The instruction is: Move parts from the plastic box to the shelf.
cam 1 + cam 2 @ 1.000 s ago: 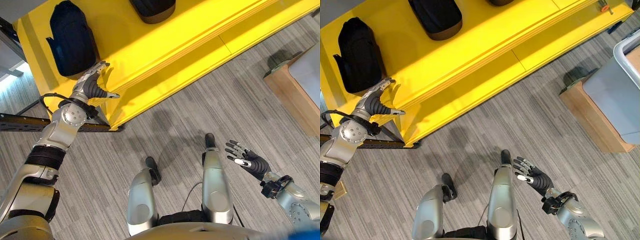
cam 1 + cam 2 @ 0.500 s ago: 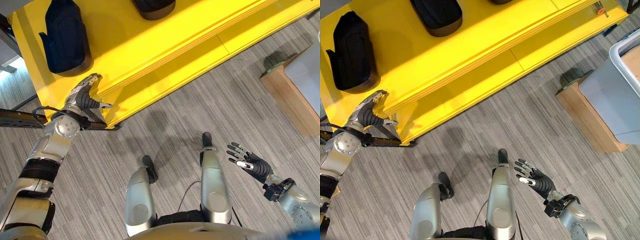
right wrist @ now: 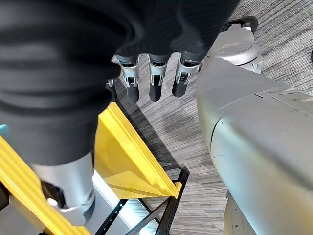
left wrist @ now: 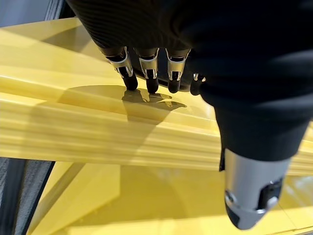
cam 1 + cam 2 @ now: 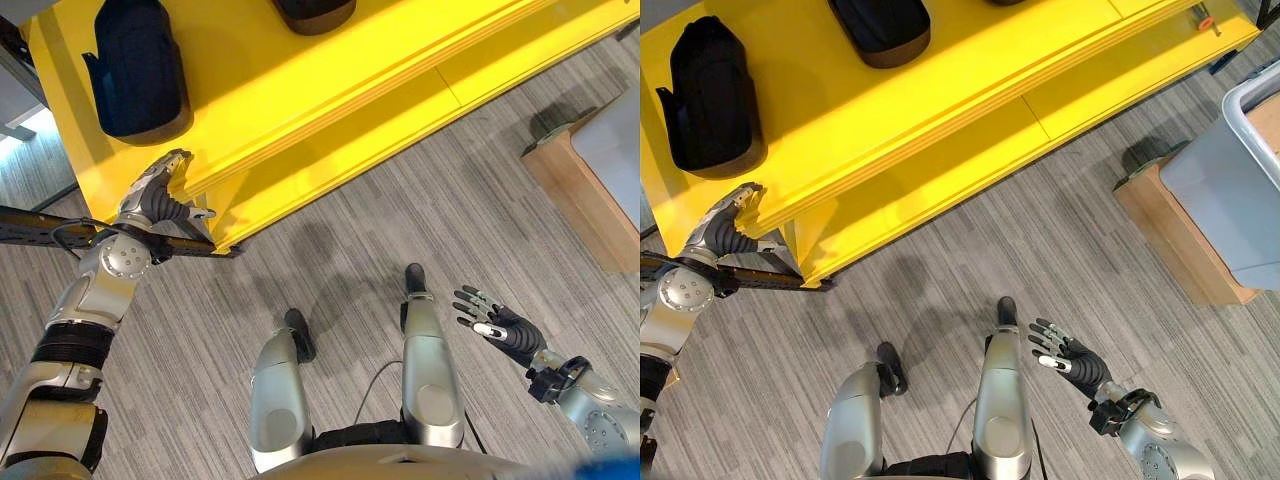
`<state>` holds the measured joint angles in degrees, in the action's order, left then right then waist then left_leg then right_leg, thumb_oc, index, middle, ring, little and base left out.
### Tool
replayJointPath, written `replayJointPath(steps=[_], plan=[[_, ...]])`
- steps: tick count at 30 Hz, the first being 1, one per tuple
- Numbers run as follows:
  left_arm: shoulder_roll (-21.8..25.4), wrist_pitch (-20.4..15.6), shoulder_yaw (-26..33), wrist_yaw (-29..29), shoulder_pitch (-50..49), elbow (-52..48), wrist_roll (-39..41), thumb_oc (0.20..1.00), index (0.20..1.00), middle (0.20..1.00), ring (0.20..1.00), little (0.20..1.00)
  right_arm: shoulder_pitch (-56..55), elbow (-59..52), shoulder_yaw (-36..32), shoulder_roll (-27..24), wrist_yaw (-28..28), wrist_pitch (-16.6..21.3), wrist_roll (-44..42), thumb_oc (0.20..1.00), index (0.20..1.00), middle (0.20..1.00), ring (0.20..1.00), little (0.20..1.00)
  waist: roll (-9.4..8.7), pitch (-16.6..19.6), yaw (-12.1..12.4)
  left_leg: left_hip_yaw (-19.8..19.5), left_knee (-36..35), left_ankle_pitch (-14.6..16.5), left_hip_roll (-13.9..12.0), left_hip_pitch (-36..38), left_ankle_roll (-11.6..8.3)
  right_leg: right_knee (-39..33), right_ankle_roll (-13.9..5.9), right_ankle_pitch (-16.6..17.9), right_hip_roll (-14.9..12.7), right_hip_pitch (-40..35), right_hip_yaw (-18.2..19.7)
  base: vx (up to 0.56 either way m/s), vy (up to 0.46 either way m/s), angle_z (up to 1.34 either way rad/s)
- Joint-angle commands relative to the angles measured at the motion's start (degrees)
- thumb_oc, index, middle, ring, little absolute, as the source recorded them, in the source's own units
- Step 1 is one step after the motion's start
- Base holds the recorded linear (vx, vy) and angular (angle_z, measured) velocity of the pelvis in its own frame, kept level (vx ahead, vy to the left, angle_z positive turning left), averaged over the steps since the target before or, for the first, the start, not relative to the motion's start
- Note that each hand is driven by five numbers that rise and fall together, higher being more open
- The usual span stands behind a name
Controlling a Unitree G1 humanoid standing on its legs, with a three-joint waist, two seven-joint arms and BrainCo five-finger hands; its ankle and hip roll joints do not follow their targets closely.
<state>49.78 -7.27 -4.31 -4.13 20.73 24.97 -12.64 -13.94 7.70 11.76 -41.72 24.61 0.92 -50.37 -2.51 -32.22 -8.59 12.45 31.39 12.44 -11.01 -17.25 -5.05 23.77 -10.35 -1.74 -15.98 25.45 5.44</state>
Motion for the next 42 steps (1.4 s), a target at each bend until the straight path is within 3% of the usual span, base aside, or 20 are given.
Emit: replayJointPath(steps=[1, 25, 42], plan=[[4.89, 0.81, 4.43, -0.60, -3.39, 6.48, 0.14, 1.000, 1.000, 1.000, 1.000, 1.000, -4.15, -2.56, -1.40, -1.09, 1.90, 0.64, -0.63, 1.000, 1.000, 1.000, 1.000, 1.000, -3.97, 2.43, 2.00, -7.62, -1.59, -6.54, -2.39, -7.63, -1.56, -2.29, -0.24, -0.05, -5.66, -3.44, -0.19, 0.00, 0.000, 0.00], [7.91, 2.02, -7.32, -1.35, 13.58, 28.62, 0.43, 1.000, 1.000, 1.000, 1.000, 1.000, -4.47, -2.54, -0.31, -2.55, 3.05, 0.65, -2.48, 1.000, 1.000, 1.000, 1.000, 1.000, -5.37, 2.43, 0.67, -7.33, 1.41, -6.04, -3.00, -10.67, -1.61, -0.67, -0.89, 0.14, -6.16, -0.45, 1.32, 0.00, 0.003, -0.01], [6.27, 1.53, -9.86, -1.37, 15.07, 19.17, -0.35, 1.000, 1.000, 1.000, 1.000, 1.000, -5.66, -2.19, -0.71, -2.76, 2.89, 0.64, -2.78, 1.000, 1.000, 1.000, 1.000, 1.000, -5.91, 2.43, -0.06, -7.04, 2.60, -5.18, -3.44, -11.07, -1.71, 1.06, -0.59, -0.64, -5.84, 1.25, 2.61, 0.00, 0.000, 0.00]])
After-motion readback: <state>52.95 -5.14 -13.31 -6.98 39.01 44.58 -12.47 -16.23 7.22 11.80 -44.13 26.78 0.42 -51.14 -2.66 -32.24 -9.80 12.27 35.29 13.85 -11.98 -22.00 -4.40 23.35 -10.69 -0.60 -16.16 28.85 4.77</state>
